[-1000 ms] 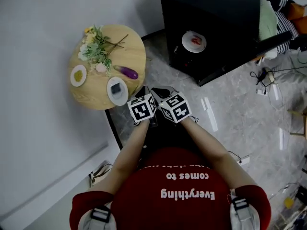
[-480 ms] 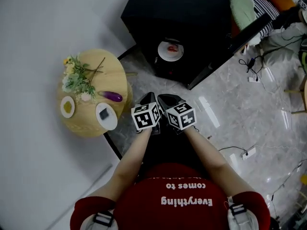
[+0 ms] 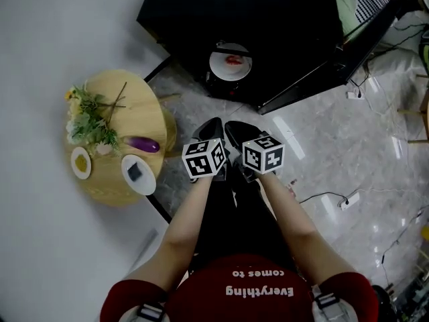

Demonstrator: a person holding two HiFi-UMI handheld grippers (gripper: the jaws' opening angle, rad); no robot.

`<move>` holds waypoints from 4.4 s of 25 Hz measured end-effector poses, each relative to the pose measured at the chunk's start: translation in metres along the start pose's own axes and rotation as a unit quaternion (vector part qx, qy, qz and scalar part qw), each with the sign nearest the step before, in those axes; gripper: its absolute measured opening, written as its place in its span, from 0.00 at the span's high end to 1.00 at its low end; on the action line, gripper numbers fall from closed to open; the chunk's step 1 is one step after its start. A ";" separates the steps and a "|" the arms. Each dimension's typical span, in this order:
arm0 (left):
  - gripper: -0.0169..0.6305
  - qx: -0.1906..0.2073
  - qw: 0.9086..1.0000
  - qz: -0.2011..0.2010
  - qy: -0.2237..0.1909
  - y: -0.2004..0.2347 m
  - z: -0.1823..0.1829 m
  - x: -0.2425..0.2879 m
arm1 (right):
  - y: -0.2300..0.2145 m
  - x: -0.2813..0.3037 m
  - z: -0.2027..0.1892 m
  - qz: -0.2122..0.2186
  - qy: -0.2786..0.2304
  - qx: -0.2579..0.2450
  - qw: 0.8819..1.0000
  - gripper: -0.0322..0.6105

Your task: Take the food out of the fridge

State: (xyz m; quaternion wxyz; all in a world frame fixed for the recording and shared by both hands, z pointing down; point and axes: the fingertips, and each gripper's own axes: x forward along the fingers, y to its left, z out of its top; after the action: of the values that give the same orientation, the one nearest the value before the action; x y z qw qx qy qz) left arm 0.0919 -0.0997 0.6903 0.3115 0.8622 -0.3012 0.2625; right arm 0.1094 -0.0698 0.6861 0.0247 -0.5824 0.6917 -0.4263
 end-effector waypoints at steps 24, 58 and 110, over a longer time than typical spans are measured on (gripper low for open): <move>0.96 -0.029 0.991 -0.119 0.048 0.004 0.001 0.091 | -0.139 0.089 0.059 0.029 -0.174 0.413 0.893 0.65; 0.96 -0.061 0.989 -0.119 0.061 0.024 -0.012 0.072 | -0.131 0.081 0.047 0.073 -0.160 0.460 0.870 0.91; 0.96 -0.001 0.979 -0.178 0.098 -0.086 -0.064 -0.119 | 0.049 -0.109 -0.014 0.192 -0.070 0.391 0.897 0.91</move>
State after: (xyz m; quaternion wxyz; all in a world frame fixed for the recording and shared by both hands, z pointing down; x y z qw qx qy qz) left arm 0.0521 0.0407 0.6243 0.3821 0.8718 -0.1111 0.2858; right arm 0.0984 0.0262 0.6137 0.3800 -0.4100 0.5638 -0.6080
